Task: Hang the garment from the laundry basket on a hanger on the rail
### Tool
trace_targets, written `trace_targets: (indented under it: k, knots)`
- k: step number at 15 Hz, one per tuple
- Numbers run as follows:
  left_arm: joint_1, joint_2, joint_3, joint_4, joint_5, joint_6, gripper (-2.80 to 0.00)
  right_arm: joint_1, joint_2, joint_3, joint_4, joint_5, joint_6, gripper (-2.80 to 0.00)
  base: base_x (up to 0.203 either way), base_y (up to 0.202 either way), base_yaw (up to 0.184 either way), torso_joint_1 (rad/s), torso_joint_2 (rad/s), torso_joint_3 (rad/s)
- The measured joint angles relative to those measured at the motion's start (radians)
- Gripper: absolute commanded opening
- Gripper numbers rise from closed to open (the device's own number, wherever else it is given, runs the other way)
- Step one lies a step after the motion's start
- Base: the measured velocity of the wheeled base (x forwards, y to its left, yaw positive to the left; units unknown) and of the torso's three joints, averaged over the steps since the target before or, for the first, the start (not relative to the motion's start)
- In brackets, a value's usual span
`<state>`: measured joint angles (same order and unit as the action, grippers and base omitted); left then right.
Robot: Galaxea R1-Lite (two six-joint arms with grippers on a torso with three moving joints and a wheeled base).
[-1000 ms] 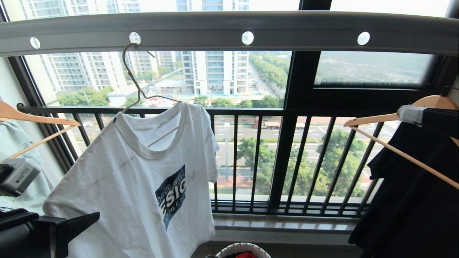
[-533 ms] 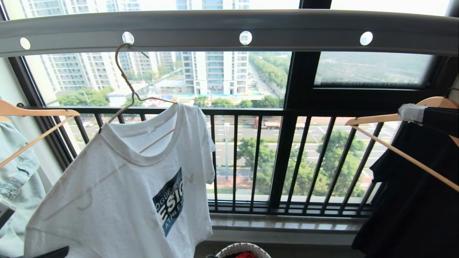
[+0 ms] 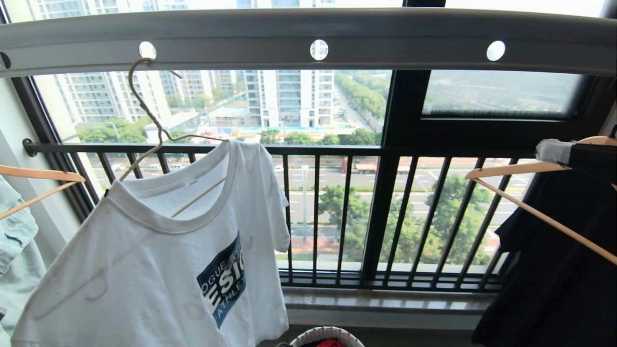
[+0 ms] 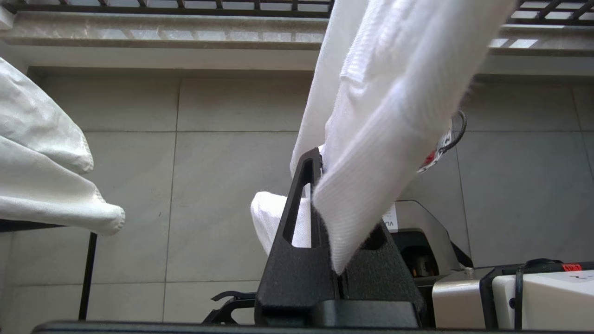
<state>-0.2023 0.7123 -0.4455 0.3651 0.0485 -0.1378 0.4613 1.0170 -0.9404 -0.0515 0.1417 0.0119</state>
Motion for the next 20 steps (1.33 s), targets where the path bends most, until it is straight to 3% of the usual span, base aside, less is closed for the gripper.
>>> trace_targets:
  k: [4,9,10,15,20]
  knots:
    - [0.0,-0.004,0.062,-0.002,0.0,-0.02,-2.8,0.0,-0.001,0.0,0.0,0.0,0.0,-2.8,0.0,0.0,0.0,0.0,0.0,0.0]
    - [0.0,-0.011,0.03,-0.001,0.005,-0.021,-2.8,0.0,-0.006,0.0,0.0,0.0,0.0,-2.8,0.0,0.0,0.0,0.0,0.0,0.0]
    - [0.0,-0.015,0.015,0.0,0.014,-0.02,0.0,0.0,-0.008,0.0,0.0,0.0,0.0,-2.8,0.0,0.0,0.0,0.0,0.0,0.0]
    - [0.0,-0.049,-0.034,0.02,0.024,-0.019,0.0,0.0,-0.012,-0.002,0.0,0.0,0.0,-2.8,0.0,0.0,0.0,0.0,0.0,0.0]
    - [0.0,-0.148,-0.139,0.176,0.03,-0.012,0.0,0.0,-0.015,-0.002,0.001,0.0,0.0,-2.8,0.0,0.0,0.0,0.0,0.0,0.0]
